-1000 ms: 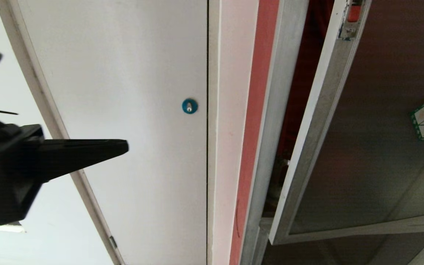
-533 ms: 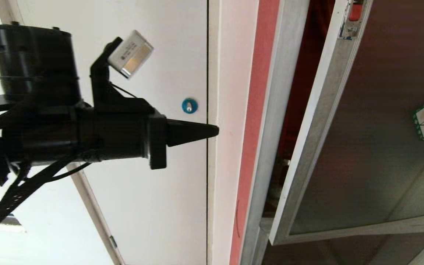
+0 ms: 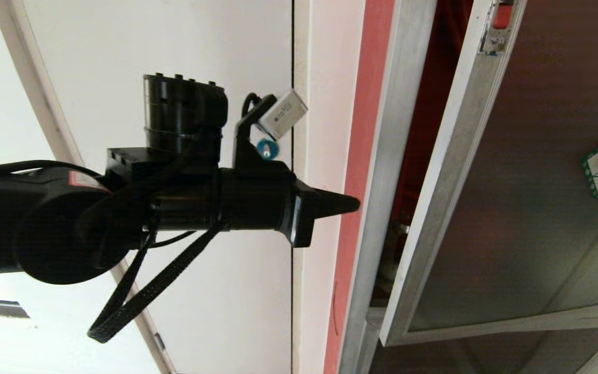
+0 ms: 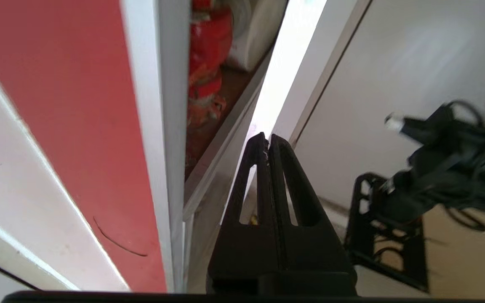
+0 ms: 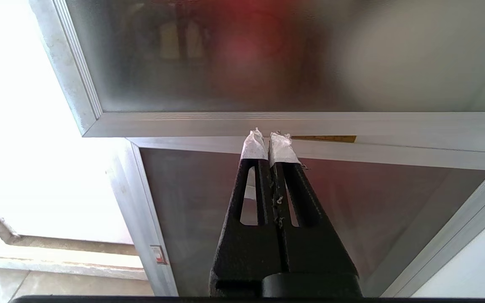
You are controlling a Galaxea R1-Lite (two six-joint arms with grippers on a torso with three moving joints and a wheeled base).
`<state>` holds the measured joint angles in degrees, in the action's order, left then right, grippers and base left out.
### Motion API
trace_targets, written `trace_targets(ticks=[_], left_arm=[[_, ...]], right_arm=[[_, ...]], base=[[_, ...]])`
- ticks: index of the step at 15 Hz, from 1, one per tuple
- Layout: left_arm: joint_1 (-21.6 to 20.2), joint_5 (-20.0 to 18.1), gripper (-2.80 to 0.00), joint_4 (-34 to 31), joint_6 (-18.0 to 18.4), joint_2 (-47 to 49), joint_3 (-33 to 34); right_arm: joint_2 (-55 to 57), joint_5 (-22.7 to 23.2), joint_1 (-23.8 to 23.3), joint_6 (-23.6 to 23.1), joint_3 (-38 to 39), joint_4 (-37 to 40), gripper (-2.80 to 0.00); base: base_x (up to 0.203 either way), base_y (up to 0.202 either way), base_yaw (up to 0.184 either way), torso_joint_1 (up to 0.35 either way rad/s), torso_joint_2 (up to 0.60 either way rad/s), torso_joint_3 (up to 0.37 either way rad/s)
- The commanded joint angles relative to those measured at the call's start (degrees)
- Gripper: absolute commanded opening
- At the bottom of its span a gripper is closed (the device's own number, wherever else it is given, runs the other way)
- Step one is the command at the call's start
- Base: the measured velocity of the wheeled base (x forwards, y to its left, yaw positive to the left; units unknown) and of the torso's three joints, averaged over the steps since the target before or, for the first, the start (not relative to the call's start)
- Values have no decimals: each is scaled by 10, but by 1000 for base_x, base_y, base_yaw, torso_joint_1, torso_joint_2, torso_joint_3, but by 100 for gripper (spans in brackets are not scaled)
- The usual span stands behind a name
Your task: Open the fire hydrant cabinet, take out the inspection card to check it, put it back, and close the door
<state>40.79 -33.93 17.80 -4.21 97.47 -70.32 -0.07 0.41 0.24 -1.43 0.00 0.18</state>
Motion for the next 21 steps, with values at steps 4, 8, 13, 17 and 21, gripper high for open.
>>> trace_targets(ticks=[4,8,13,17,21], left_arm=[[32,56,-280,0,8,69,-48],[42,92,-280,0,20,98,-86],[70,136,-280,0,21,141,-131],[84,160,-280,0,21,171,-170],[100,173,-280,0,19,179,-178]], right_arm=[[-1,0,0,-1,0,0,-280],[0,0,0,0,0,0,-280],[0,0,0,0,0,0,-280],[-1,0,0,-1,0,0,-280],[-1,0,0,-1,0,0,-280]], base=[[0,0,0,0,0,0],[0,0,0,0,0,0],[0,0,0,0,0,0],[0,0,0,0,0,0],[0,0,0,0,0,0]])
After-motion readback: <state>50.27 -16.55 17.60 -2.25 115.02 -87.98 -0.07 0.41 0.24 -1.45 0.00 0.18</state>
